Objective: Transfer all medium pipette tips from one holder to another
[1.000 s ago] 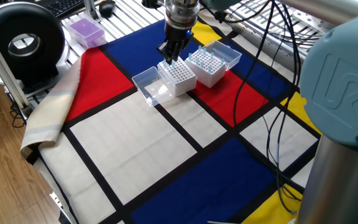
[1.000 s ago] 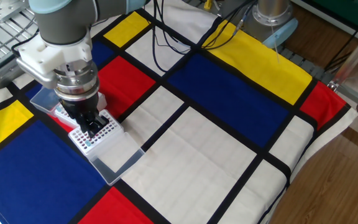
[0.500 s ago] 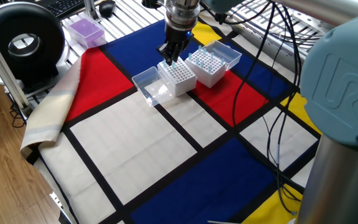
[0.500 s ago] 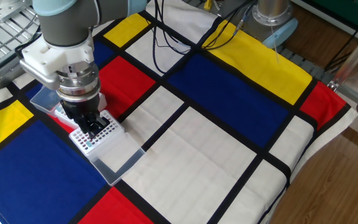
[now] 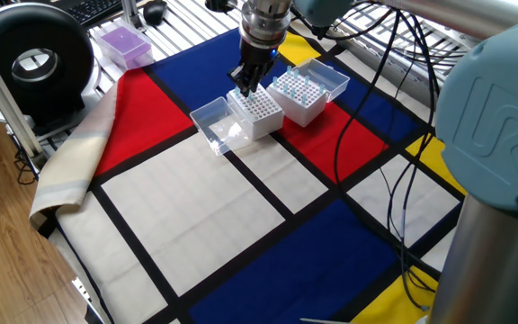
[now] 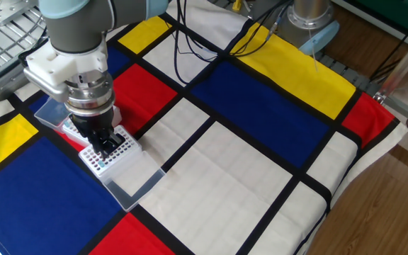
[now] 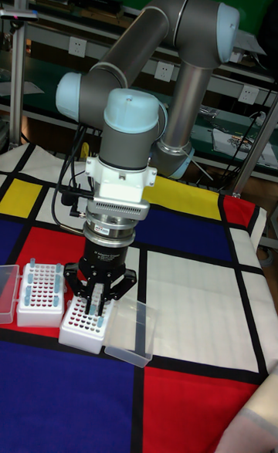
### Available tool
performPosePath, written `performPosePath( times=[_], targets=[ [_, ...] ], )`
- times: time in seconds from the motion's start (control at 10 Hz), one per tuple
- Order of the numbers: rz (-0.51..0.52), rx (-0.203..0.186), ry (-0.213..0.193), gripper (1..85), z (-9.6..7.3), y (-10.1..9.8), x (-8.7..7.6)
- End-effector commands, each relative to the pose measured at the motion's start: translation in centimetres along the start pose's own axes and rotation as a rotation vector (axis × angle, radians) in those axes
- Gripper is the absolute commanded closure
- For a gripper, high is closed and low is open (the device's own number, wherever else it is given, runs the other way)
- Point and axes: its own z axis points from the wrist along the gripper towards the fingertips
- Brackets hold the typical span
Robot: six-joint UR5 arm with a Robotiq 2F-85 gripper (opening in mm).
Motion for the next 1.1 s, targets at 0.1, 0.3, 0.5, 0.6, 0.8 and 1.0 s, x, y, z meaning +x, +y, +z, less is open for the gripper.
performPosePath(
  times=[0.1,0.3,0.5,0.6,0.8,1.0],
  targets=[
    [0.033,0.005,-0.010,65.7,-0.2,-0.1,-0.3],
    [0.042,0.008,-0.018,69.7,-0.2,-0.2,-0.5],
    [0.046,0.014,-0.021,70.7,-0.2,-0.3,-0.6],
    [0.051,0.023,-0.024,71.3,-0.4,-0.5,-0.8],
    [0.057,0.032,-0.020,72.3,-1.2,-0.4,-1.1],
    [0.067,0.044,-0.006,73.0,-2.4,-0.3,-1.3]
  ],
)
